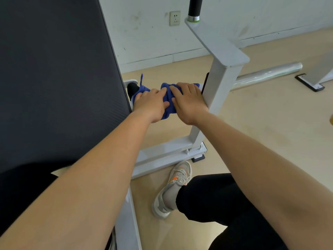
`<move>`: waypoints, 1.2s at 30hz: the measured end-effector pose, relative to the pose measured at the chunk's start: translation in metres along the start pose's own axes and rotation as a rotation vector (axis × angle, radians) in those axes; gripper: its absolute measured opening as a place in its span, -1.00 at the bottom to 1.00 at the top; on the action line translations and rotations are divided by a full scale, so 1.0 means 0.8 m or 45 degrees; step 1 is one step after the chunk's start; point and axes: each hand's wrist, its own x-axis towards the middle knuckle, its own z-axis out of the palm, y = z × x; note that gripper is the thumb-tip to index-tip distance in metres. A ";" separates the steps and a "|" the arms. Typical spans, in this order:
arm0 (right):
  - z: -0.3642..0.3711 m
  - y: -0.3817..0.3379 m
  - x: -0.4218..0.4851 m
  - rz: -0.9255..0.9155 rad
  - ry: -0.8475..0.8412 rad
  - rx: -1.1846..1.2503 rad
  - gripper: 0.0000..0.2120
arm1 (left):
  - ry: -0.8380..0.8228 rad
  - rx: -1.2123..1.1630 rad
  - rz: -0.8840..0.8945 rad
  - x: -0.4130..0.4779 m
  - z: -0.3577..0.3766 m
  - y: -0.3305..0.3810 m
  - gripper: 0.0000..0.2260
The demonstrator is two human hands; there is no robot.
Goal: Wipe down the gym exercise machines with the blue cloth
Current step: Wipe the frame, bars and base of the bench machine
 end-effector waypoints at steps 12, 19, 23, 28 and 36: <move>0.064 -0.060 -0.036 0.372 0.430 0.238 -0.50 | -0.370 -0.219 0.107 0.014 -0.041 -0.005 -0.71; 0.084 -0.085 -0.056 0.490 0.573 0.427 -0.49 | -0.337 -0.471 0.182 0.038 -0.034 -0.002 -0.67; 0.071 -0.088 -0.072 0.574 0.589 0.563 -0.54 | -0.397 -0.547 0.275 0.052 -0.048 -0.006 -0.57; 0.052 -0.075 -0.047 0.500 0.673 0.409 -0.53 | -0.111 -0.487 0.086 0.039 -0.036 0.000 -0.69; 0.063 -0.024 0.003 0.219 0.669 0.191 -0.55 | -0.318 -0.243 0.070 0.059 -0.022 0.008 -0.68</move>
